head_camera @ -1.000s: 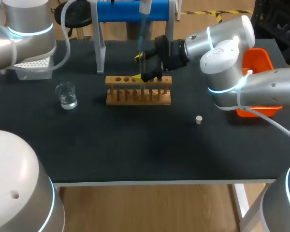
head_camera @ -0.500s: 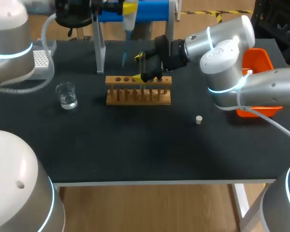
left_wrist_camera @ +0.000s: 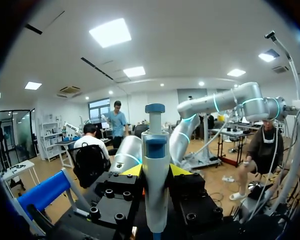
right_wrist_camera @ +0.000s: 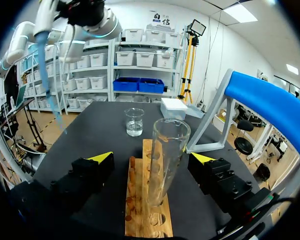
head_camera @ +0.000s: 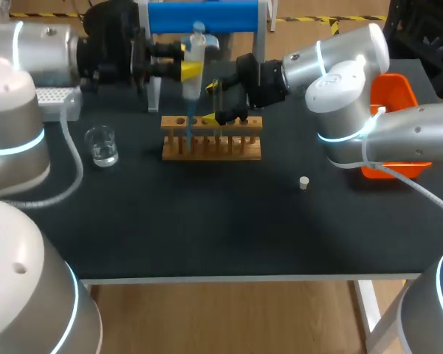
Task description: Invert the test tube, pick up the pipette, mount the tip to pipette, aspirate from beaker and dispense into the tube, eject the tip, return the pipette, and cap with the stopper.
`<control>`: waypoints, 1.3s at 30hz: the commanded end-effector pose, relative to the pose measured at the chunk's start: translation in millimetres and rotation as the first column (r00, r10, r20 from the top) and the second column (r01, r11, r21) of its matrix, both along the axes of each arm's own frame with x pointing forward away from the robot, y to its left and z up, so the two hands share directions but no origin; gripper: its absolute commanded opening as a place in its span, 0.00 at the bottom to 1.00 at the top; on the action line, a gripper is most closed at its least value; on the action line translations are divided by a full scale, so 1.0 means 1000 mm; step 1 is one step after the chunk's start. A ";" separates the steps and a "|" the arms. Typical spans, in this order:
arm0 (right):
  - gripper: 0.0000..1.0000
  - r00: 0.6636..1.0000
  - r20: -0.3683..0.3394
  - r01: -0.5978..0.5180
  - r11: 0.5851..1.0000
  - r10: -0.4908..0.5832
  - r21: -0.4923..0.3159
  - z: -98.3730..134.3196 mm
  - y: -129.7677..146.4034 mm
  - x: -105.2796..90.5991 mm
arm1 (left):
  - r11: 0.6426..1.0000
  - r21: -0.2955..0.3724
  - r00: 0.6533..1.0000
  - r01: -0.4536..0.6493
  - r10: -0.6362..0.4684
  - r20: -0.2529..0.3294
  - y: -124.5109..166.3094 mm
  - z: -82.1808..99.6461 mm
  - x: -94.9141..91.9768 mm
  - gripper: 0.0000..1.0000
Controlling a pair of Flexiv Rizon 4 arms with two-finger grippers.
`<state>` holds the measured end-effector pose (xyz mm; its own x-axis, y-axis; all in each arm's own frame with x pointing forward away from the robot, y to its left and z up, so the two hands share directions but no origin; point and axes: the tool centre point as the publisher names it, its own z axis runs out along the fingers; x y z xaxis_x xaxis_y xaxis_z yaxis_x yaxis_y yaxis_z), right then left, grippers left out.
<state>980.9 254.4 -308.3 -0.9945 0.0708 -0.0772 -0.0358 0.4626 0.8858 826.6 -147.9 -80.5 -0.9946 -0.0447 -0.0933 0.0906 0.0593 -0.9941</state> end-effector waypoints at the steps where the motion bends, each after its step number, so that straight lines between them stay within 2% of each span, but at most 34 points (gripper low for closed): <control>1: 1.00 1.000 -0.001 0.000 1.000 0.000 -0.002 0.001 -0.001 0.000 | 0.998 -0.035 0.998 -0.054 0.054 0.016 -0.009 -0.012 -0.006 0.00; 6: 1.00 1.000 -0.001 0.000 1.000 0.000 -0.002 0.001 -0.001 0.000 | 0.998 -0.040 0.999 -0.041 0.042 0.019 -0.015 -0.020 -0.006 0.00; 22: 1.00 1.000 -0.001 0.000 1.000 0.000 -0.002 0.001 -0.001 0.000 | 0.998 -0.061 1.000 0.011 -0.009 0.023 -0.032 -0.024 0.005 0.00; 39: 1.00 1.000 -0.001 0.000 1.000 0.000 -0.002 0.001 -0.001 0.000 | 0.998 -0.055 1.000 0.003 -0.004 -0.014 -0.033 -0.026 0.002 0.00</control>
